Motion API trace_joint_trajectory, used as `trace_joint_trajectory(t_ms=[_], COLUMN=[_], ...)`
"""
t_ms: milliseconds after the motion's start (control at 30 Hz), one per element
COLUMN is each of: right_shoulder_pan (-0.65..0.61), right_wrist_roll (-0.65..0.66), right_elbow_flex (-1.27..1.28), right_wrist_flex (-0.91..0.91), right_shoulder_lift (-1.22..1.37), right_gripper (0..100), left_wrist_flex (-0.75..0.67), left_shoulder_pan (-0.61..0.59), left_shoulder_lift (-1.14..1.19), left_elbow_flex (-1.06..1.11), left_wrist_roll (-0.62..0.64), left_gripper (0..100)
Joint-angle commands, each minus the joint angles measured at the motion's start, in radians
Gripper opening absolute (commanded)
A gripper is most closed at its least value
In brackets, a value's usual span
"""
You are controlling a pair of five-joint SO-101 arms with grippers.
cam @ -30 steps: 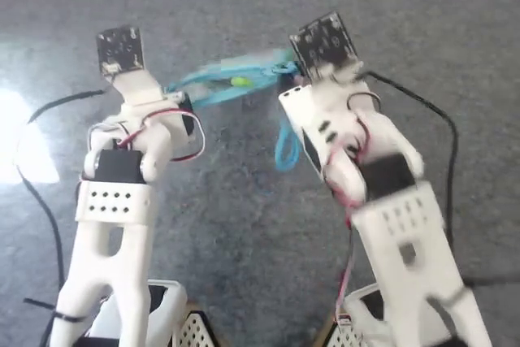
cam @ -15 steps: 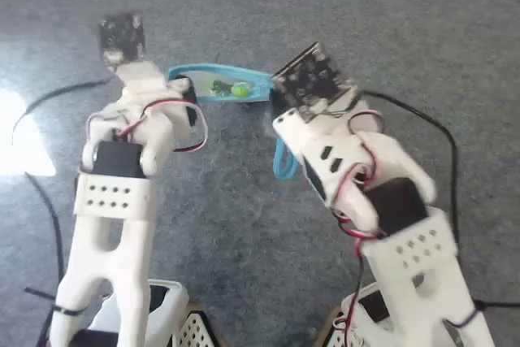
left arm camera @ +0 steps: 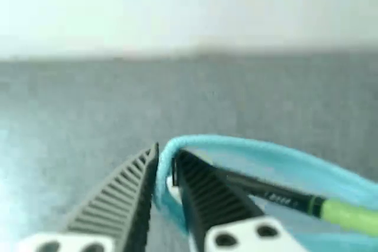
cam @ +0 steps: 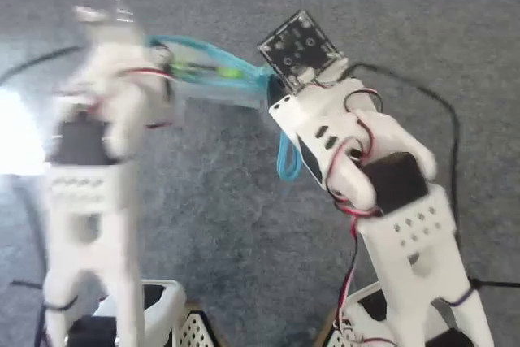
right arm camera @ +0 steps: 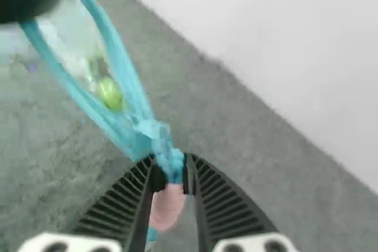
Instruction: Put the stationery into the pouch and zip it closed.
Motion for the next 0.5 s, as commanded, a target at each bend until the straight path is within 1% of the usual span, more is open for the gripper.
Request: trace_joint_trajectory(t_ms=[0,67,133,200,300,367,400,467], right_shoulder_pan=[-0.002,0.001,0.002,0.004,0.004,0.001,-0.001,-0.002], right_wrist_roll=[-0.011,-0.012,-0.011,-0.009,-0.009,-0.011,-0.009,-0.009], right_elbow_flex=[0.031,0.149,0.247,0.281,0.264,0.253,0.253,0.276], right_wrist_flex=[0.019,-0.035,-0.090,-0.108,-0.105,-0.104,-0.104,-0.104], right_shoulder_lift=[-0.002,-0.004,-0.010,-0.012,-0.019,-0.041,-0.053,-0.065], right_gripper=[0.9,0.9,0.9,0.9,0.9,0.9,0.9,0.9], left_wrist_flex=[0.106,0.051,0.005,0.023,0.130,0.189,0.203,0.198], left_shoulder_pan=[0.031,0.081,0.084,0.057,0.006,-0.017,-0.020,-0.015], left_shoulder_lift=[0.048,0.118,0.170,0.170,0.106,0.061,0.044,0.051], left_elbow_flex=[-0.038,0.130,0.197,0.134,-0.093,-0.193,-0.186,-0.054], left_wrist_roll=[-0.061,-0.103,-0.112,-0.112,-0.110,-0.110,-0.110,-0.118], left_gripper=[1,1,1,1,1,1,1,1])
